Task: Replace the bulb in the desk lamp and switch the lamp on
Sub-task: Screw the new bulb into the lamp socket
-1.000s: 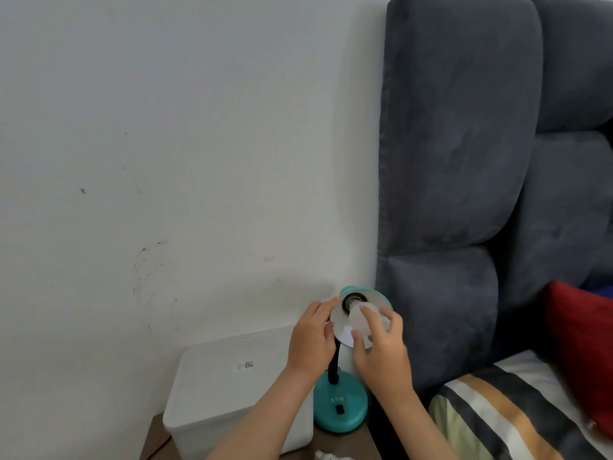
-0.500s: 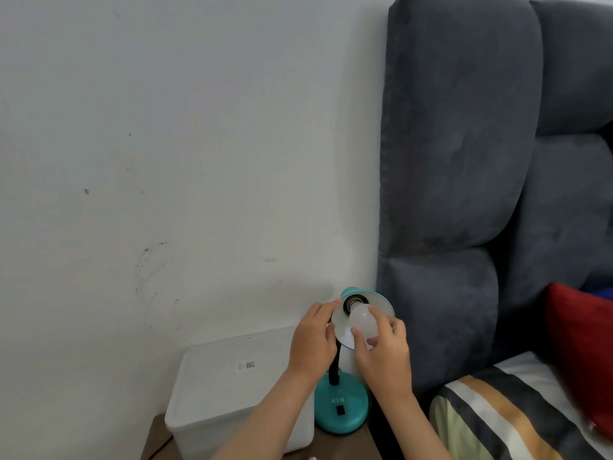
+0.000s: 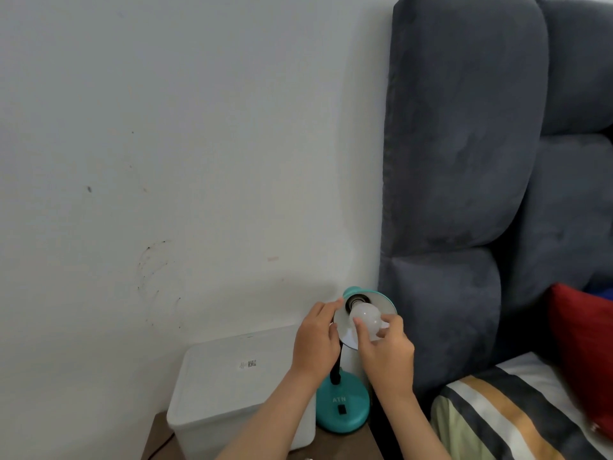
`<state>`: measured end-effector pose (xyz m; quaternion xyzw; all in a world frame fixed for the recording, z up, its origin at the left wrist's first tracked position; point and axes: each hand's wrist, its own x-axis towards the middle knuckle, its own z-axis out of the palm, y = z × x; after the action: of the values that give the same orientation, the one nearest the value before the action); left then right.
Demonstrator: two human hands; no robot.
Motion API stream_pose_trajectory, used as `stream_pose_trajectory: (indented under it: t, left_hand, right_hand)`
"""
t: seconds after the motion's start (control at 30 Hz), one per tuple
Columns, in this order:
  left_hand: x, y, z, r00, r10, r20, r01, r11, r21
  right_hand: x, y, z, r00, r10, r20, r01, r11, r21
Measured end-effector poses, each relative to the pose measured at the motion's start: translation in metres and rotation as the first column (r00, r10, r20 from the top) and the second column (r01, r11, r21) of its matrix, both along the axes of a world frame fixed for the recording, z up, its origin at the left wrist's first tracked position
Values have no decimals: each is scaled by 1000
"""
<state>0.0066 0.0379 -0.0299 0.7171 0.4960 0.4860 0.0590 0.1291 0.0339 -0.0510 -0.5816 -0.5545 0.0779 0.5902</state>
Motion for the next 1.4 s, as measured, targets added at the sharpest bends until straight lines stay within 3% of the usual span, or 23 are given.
stream_pose_trajectory:
  t: [0.1, 0.23, 0.33, 0.5, 0.73, 0.97, 1.03, 1.2, 1.4]
  left_hand:
    - [2, 0, -1, 1000, 4, 2, -4, 1000, 2]
    - [2, -2, 0, 1000, 9, 6, -9, 1000, 7]
    - [1, -2, 1, 1000, 6, 4, -6, 1000, 3]
    - [2, -1, 0, 1000, 6, 6, -6, 1000, -10]
    - [1, -2, 1, 1000, 12, 8, -12, 1000, 1]
    - [3, -3, 1, 1000, 9, -4, -9, 1000, -10]
    - [4, -4, 1, 1000, 15, 4, -15, 1000, -15]
    - [3, -3, 1, 1000, 19, 24, -18, 1000, -16]
    - [4, -3, 1, 1000, 13, 12, -13, 1000, -16]
  right_hand:
    - [-3, 0, 2, 1000, -24, 13, 23, 1000, 21]
    - [-7, -3, -5, 989, 84, 122, -95, 992, 87]
    - [-6, -4, -6, 990, 100, 99, -106, 992, 63]
    - [-2, 0, 7, 1000, -24, -10, 24, 998, -50]
    - [-1, -3, -5, 974, 164, 158, -166, 986, 0]
    - [-1, -1, 4, 999, 7, 32, -2, 989, -148]
    - [-3, -3, 5, 994, -12, 113, 23, 995, -98]
    - [-2, -6, -1, 968, 127, 217, -116, 991, -64]
    - [10, 0, 12, 999, 28, -44, -36, 983, -179]
